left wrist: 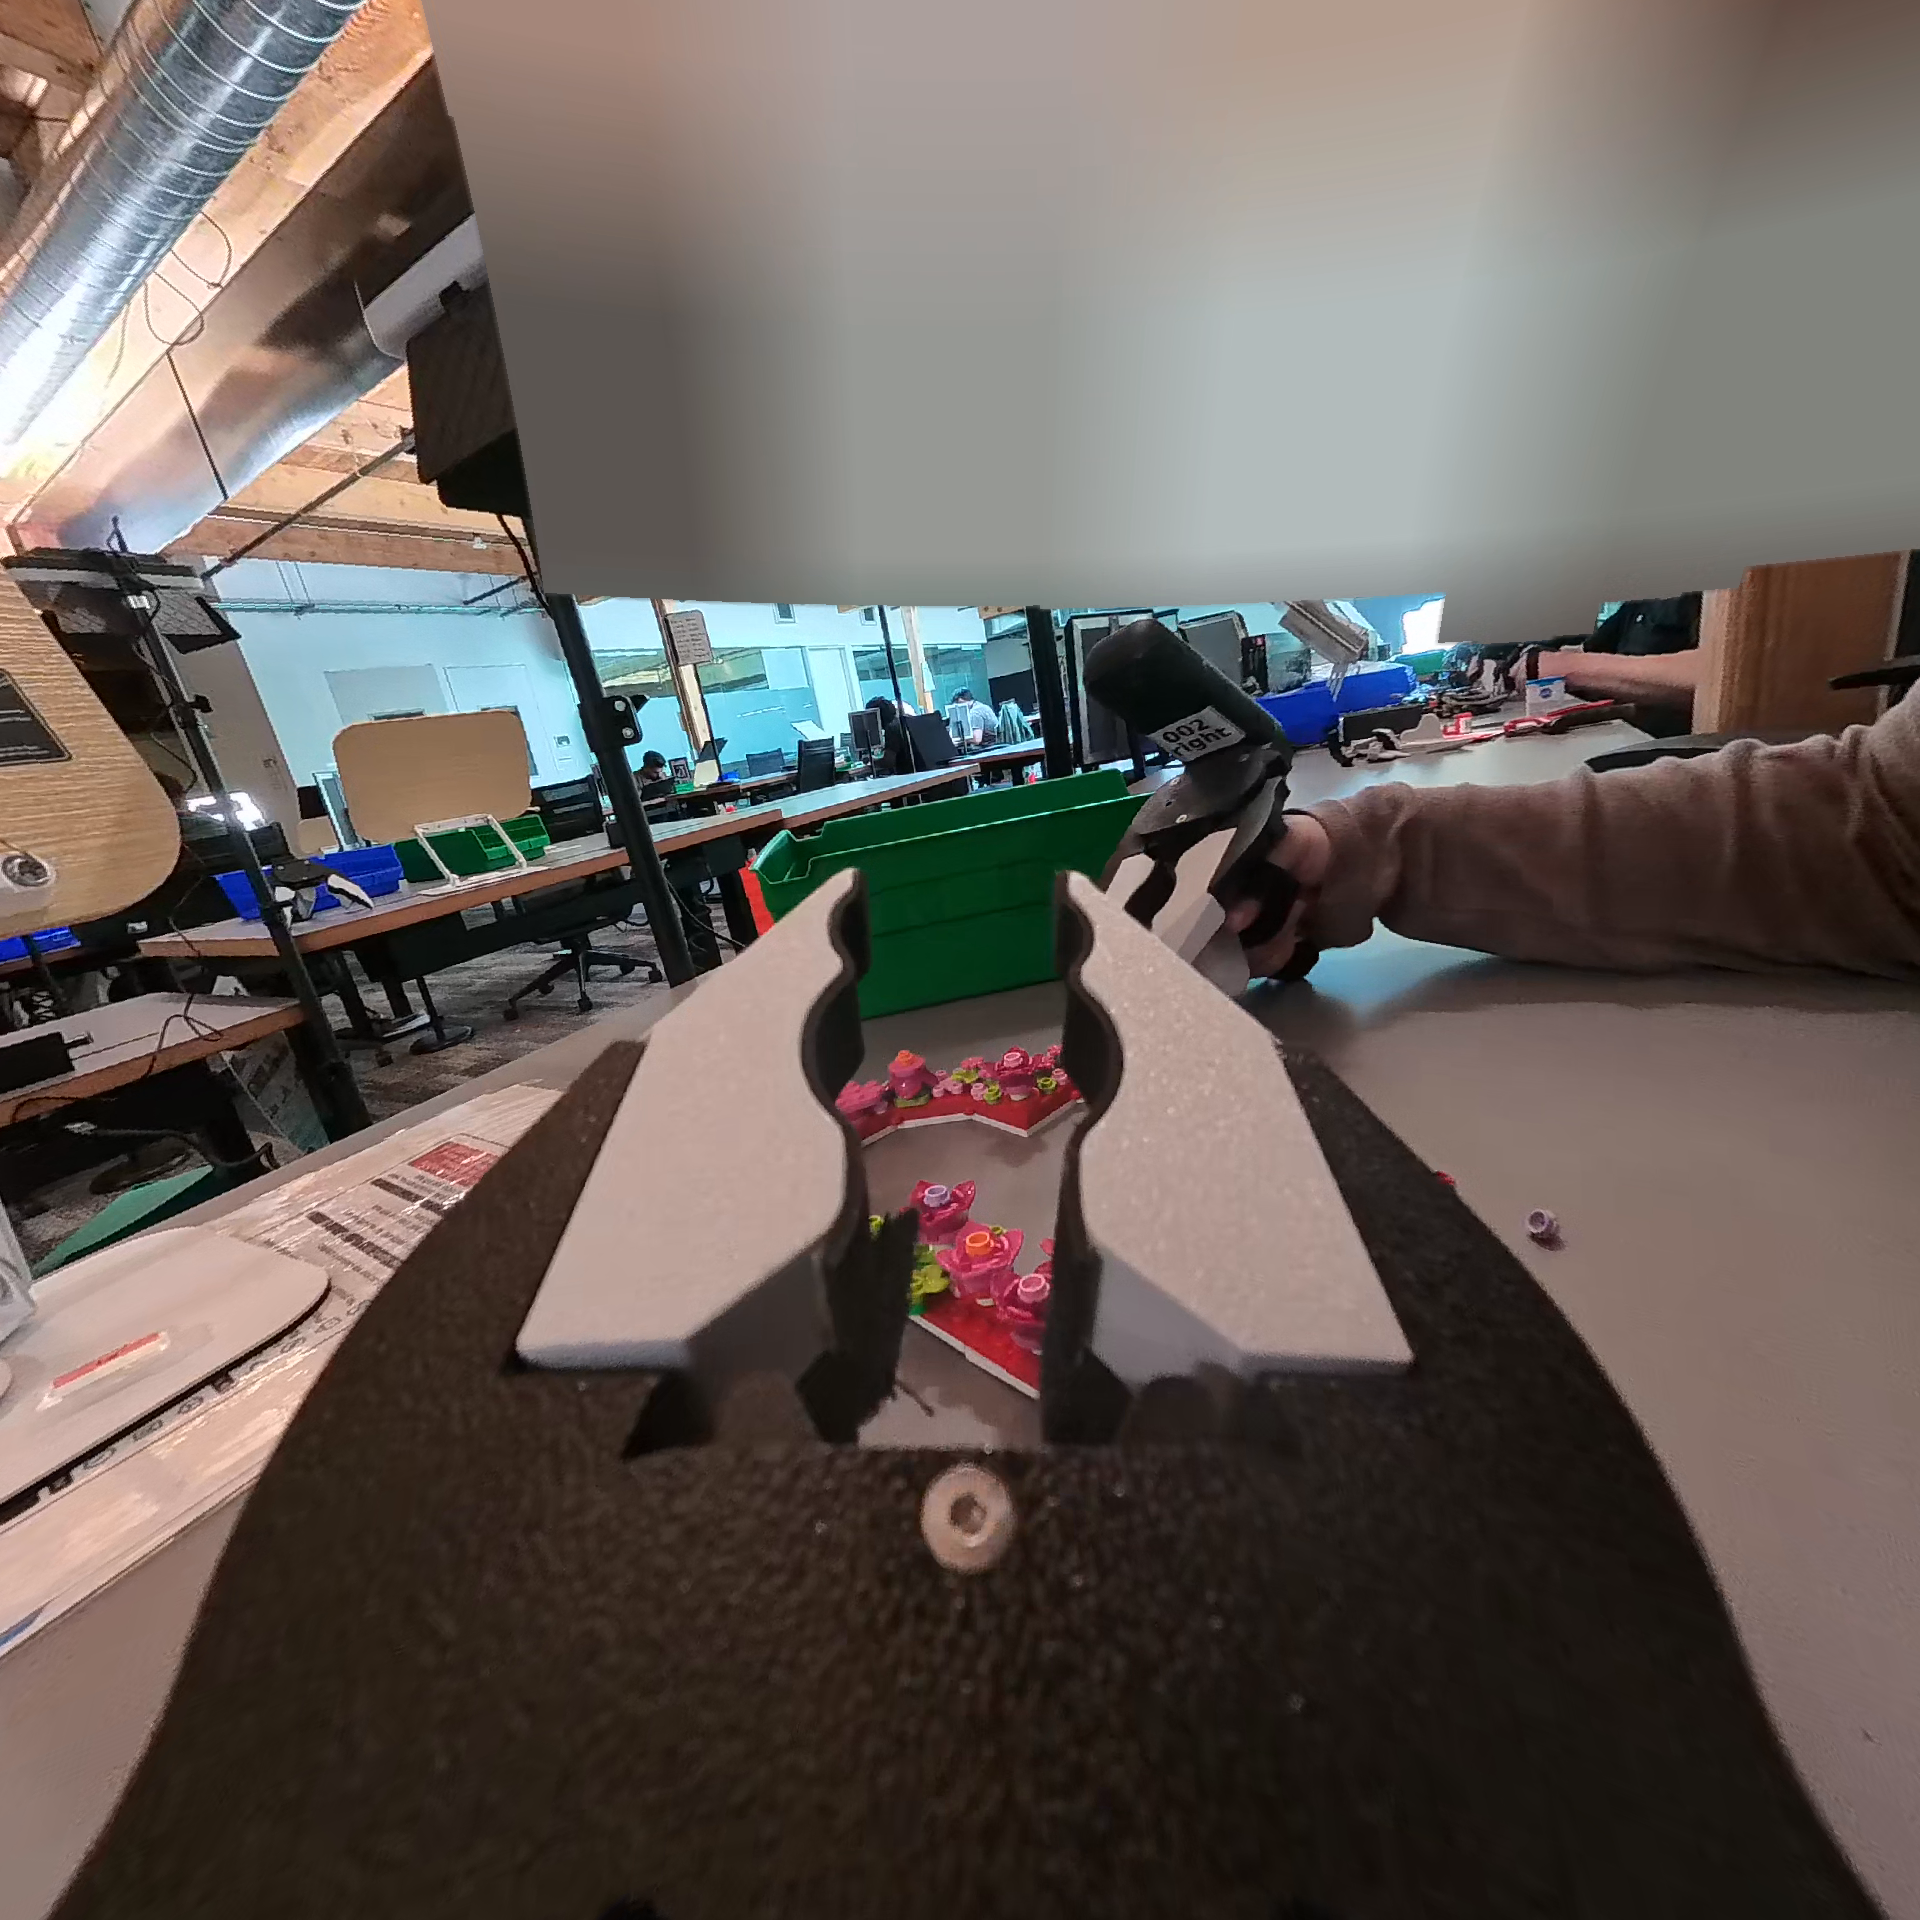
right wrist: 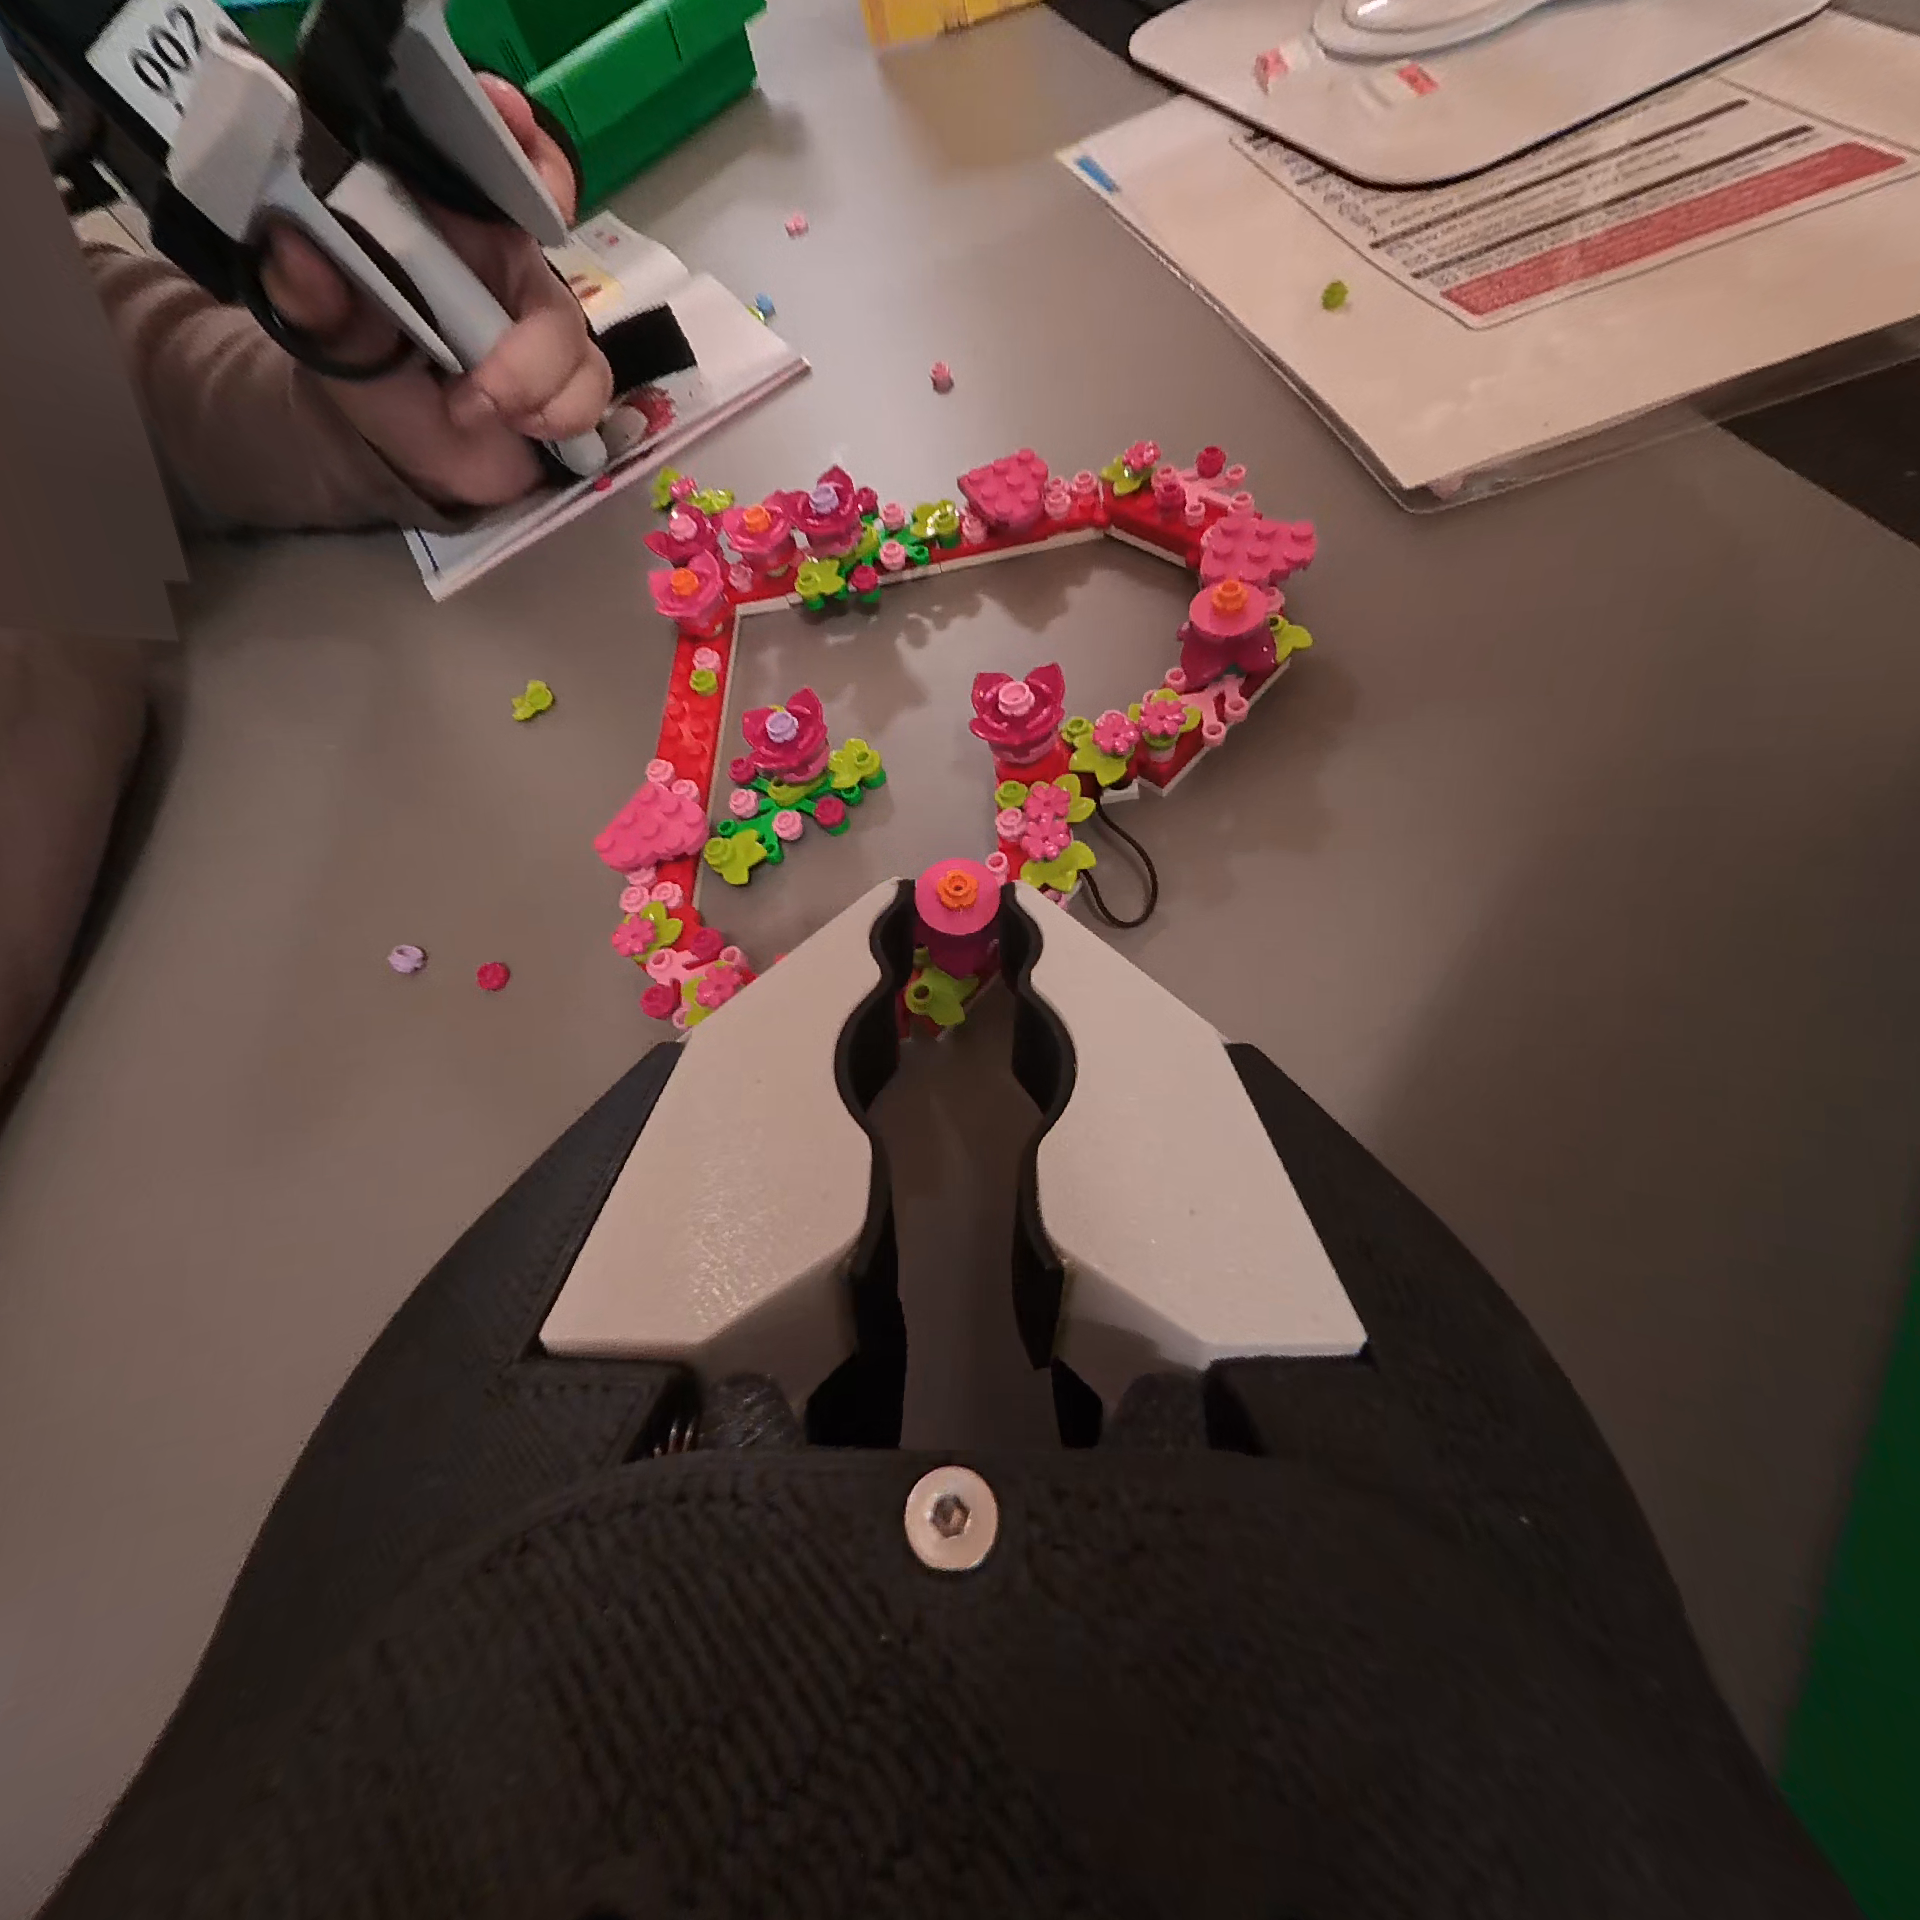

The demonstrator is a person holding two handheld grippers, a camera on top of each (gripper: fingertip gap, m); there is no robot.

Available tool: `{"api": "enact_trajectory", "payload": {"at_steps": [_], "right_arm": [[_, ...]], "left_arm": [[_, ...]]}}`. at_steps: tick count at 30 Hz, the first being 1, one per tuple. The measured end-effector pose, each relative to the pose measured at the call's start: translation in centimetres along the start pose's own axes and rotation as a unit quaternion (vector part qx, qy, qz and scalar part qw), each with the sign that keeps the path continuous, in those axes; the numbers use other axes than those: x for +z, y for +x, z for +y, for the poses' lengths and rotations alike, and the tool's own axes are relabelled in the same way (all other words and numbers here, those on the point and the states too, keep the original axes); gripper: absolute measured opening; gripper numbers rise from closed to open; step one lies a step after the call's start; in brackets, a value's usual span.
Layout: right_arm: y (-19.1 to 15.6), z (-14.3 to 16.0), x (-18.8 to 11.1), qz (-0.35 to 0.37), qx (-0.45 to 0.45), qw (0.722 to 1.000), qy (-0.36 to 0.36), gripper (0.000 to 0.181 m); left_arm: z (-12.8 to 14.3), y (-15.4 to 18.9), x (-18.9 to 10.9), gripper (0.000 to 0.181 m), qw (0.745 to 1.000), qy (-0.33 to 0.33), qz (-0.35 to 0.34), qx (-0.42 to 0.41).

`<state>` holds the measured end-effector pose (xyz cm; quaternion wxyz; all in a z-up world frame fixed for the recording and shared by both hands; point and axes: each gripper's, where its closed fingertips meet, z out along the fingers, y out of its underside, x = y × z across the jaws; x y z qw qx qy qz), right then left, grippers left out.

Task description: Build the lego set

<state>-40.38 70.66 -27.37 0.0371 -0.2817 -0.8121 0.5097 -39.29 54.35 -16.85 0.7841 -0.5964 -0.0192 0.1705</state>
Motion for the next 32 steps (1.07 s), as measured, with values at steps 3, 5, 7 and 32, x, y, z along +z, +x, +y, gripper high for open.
{"api": "enact_trajectory", "payload": {"at_steps": [3, 5, 7, 32], "right_arm": [[-0.12, 0.25, -0.06, -0.001, -0.011, 1.0, -0.017, 0.013], [-0.23, 0.26, 0.02, -0.001, -0.018, 1.0, -0.024, 0.013], [-0.34, 0.35, 0.19, -0.004, -0.026, 0.999, -0.031, 0.014], [-0.66, 0.75, -0.03, -0.083, -0.22, 0.963, -0.135, 0.014]], "left_arm": [[0.2, -0.1, 0.13, 0.029, 1.0, -0.008, -0.006, 0.004], [0.31, -0.07, 0.2, 0.027, 1.0, -0.012, -0.01, 0.011], [0.38, 0.08, 0.25, 0.026, 1.0, -0.015, -0.009, 0.018], [0.59, 0.1, 0.42, 0.025, 0.999, -0.023, -0.013, 0.027]]}}
